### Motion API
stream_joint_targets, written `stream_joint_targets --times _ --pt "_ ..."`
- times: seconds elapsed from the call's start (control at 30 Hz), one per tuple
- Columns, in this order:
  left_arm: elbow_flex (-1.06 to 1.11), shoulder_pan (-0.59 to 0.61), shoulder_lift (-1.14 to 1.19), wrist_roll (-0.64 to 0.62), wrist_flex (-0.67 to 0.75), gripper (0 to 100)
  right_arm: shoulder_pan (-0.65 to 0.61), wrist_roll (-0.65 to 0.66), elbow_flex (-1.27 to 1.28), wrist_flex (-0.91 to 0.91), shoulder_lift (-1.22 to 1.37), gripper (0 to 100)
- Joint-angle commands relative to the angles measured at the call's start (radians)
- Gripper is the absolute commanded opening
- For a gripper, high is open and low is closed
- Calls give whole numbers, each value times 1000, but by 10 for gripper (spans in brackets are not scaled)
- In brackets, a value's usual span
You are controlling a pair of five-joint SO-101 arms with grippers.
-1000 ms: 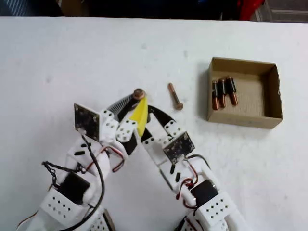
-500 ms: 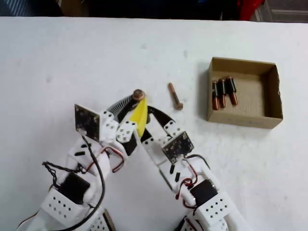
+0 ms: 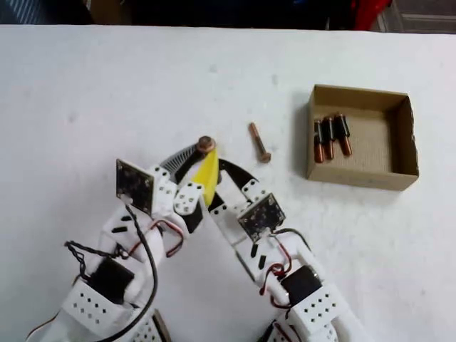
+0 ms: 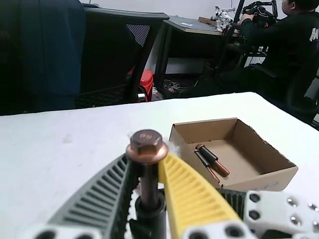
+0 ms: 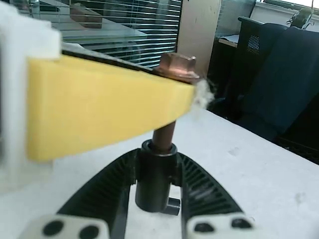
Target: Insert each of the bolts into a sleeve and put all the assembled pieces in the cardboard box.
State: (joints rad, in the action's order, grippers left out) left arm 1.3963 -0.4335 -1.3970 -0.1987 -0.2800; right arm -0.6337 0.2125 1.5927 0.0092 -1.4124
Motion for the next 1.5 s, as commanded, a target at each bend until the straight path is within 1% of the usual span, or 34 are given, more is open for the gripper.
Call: stream_joint_targets --times 0.0,0.13,0.27,0.4,0.73,0.8,0.93,1.33,1.47 --pt "-3 19 1 21 -9 24 18 11 -34 -5 -25 17" --pt "-6 21 1 23 -5 24 18 11 -34 -5 -25 17" --pt "0 24 1 25 63 20 18 12 -34 -5 -25 17" --pt "0 19 1 87 91 20 18 12 -34 -5 -25 17" --pt "3 19 4 84 72 21 18 12 -34 -5 -24 17" --pt "8 19 1 64 38 21 18 12 -34 -5 -24 17" --pt "12 25 -1 15 40 20 18 14 -34 -5 -22 17" --pt "6 21 -1 21 49 20 18 14 -34 -5 -24 17" --pt "5 24 -1 23 28 20 18 14 -34 -5 -24 17"
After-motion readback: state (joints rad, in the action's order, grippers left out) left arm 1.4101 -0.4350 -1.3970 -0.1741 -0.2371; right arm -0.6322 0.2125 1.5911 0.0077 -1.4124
